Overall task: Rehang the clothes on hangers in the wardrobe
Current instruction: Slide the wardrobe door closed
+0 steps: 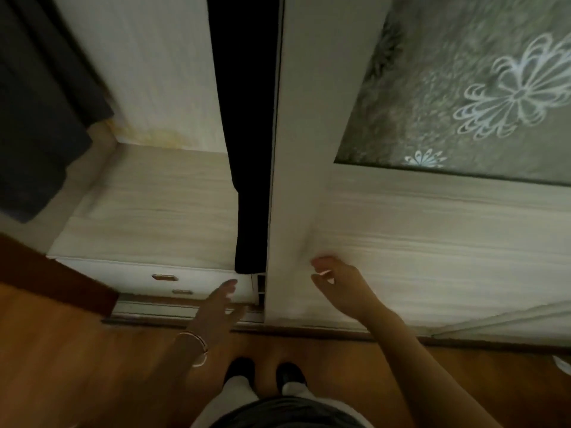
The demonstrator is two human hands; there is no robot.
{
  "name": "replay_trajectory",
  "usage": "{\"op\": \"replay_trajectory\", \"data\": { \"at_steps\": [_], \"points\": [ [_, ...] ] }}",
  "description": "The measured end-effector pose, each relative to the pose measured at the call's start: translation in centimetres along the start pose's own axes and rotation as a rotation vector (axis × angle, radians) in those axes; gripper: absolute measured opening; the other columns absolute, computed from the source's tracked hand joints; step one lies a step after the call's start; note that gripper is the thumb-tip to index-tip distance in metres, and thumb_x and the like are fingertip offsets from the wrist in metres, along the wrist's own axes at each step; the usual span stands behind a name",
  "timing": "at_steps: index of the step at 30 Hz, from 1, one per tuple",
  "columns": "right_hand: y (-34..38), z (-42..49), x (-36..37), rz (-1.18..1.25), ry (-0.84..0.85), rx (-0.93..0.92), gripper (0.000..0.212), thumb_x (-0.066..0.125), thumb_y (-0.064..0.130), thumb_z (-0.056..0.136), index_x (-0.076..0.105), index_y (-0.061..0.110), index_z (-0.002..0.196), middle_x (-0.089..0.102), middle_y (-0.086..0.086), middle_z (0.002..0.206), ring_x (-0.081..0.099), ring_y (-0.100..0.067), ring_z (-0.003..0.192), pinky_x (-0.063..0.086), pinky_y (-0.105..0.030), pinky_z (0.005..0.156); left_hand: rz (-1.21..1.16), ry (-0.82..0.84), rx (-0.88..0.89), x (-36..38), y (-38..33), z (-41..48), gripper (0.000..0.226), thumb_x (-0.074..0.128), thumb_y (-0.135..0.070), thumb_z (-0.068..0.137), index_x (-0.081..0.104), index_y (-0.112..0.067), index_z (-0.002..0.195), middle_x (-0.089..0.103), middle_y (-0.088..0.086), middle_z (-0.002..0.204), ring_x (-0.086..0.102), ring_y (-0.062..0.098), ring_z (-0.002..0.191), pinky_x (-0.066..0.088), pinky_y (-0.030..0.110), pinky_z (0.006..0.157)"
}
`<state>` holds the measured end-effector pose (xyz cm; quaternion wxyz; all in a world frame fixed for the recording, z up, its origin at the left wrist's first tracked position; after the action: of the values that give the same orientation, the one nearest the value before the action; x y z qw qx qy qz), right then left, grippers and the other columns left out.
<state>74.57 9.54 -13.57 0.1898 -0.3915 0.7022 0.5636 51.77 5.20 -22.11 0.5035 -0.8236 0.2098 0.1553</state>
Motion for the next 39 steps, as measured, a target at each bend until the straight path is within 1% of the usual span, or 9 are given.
{"op": "replay_trajectory", "data": {
  "at_steps": [4, 7, 10, 14, 23, 31, 33, 36, 39],
  "points": [
    [3.2, 0.1, -1.4, -0.039, 0.04, -0.199, 0.028, 0.048, 0.023, 0.093, 0.057, 0.012, 0.118, 0.061, -0.002, 0.118, 0.059, -0.017, 0.103, 0.044, -0.024, 0.089, -0.096, -0.143, 0.235, 2.5, -7.5, 0.2, 0.085, 0.071, -0.019, 0.076, 0.019, -0.014, 0.144, 0.036, 0.002, 0.144, 0.039, 0.017, 0.13, 0.035, 0.036, 0.109],
    [4.6, 0.3, -1.5, -0.04, 0.032, -0.255, 0.025, 0.045, 0.018, 0.093, 0.061, 0.005, 0.108, 0.065, -0.009, 0.108, 0.061, -0.023, 0.096, 0.049, -0.035, 0.086, -0.118, -0.266, 0.274, 2.8, -10.6, 0.1, 0.074, 0.072, -0.02, 0.075, 0.03, -0.011, 0.136, 0.051, 0.006, 0.129, 0.053, 0.02, 0.114, 0.046, 0.03, 0.094],
    [5.1, 0.7, -1.7, -0.147, 0.039, -0.332, 0.026, 0.042, 0.015, 0.092, 0.063, 0.001, 0.098, 0.068, -0.014, 0.095, 0.062, -0.027, 0.083, 0.05, -0.039, 0.077, -0.103, -0.35, 0.249, 2.4, -11.7, 0.1, 0.067, 0.073, -0.022, 0.073, 0.038, -0.01, 0.129, 0.057, 0.007, 0.12, 0.055, 0.014, 0.101, 0.042, 0.02, 0.079],
    [5.5, 1.2, -1.7, -0.216, 0.071, -0.404, 0.028, 0.041, 0.015, 0.093, 0.065, 0.001, 0.094, 0.069, -0.014, 0.089, 0.064, -0.026, 0.079, 0.051, -0.036, 0.073, -0.098, -0.395, 0.219, 2.0, -11.7, 0.0, 0.065, 0.074, -0.023, 0.073, 0.039, -0.009, 0.125, 0.057, 0.007, 0.12, 0.053, 0.013, 0.101, 0.038, 0.012, 0.076],
    [9.4, 1.7, 0.7, -0.205, 0.155, -0.496, 0.025, 0.04, 0.014, 0.093, 0.061, 0.002, 0.101, 0.068, -0.014, 0.1, 0.062, -0.027, 0.094, 0.032, -0.021, 0.068, -0.1, -0.599, 0.118, -0.8, -10.1, -0.8, 0.068, 0.073, -0.018, 0.073, 0.035, -0.003, 0.127, 0.054, 0.015, 0.123, 0.053, 0.027, 0.108, 0.037, 0.022, 0.075],
    [15.1, 2.6, 3.6, -0.302, 0.303, -0.539, 0.027, 0.039, 0.019, 0.095, 0.059, 0.005, 0.105, 0.066, -0.014, 0.107, 0.062, -0.027, 0.099, 0.038, -0.022, 0.071, -0.081, -0.711, -0.006, -6.4, -7.2, -0.9, 0.055, 0.07, -0.013, 0.074, 0.04, 0.004, 0.117, 0.058, 0.023, 0.112, 0.055, 0.036, 0.099, 0.035, 0.027, 0.068],
    [18.1, 1.7, 3.0, -0.332, 0.146, -0.717, 0.025, 0.043, 0.018, 0.093, 0.063, 0.005, 0.1, 0.069, -0.013, 0.098, 0.065, -0.027, 0.089, 0.05, -0.029, 0.073, -0.087, -0.72, -0.026, -8.1, -6.4, -0.9, 0.048, 0.063, -0.008, 0.078, 0.039, 0.006, 0.116, 0.059, 0.026, 0.11, 0.056, 0.038, 0.098, 0.033, 0.028, 0.067],
    [22.9, -0.5, 1.4, -0.208, -0.348, -1.102, 0.018, 0.058, 0.011, 0.08, 0.072, 0.009, 0.092, 0.073, -0.007, 0.088, 0.068, -0.021, 0.08, 0.057, -0.032, 0.074, -0.053, -0.723, 0.017, -10.9, -5.1, -0.5, 0.048, 0.06, -0.015, 0.08, 0.04, -0.005, 0.122, 0.06, 0.015, 0.112, 0.058, 0.031, 0.101, 0.039, 0.026, 0.074],
    [26.7, -0.9, 0.9, -0.174, -0.64, -1.238, 0.046, 0.065, 0.006, 0.074, 0.061, 0.016, 0.119, 0.06, -0.005, 0.123, 0.05, -0.019, 0.119, 0.025, -0.028, 0.112, -0.079, -0.699, 0.04, -13.9, -3.6, -0.4, 0.063, 0.07, -0.027, 0.073, 0.034, -0.02, 0.125, 0.058, 0.004, 0.116, 0.059, 0.022, 0.103, 0.05, 0.029, 0.081]
  ]
}}
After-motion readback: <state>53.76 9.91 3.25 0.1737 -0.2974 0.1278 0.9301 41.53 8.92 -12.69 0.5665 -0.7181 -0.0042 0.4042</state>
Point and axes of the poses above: each hand's wrist, its own z-axis towards the middle knuckle, its own x-axis out of the palm, y = z × x, the point moved 5 cm from there along z, towards the middle knuckle
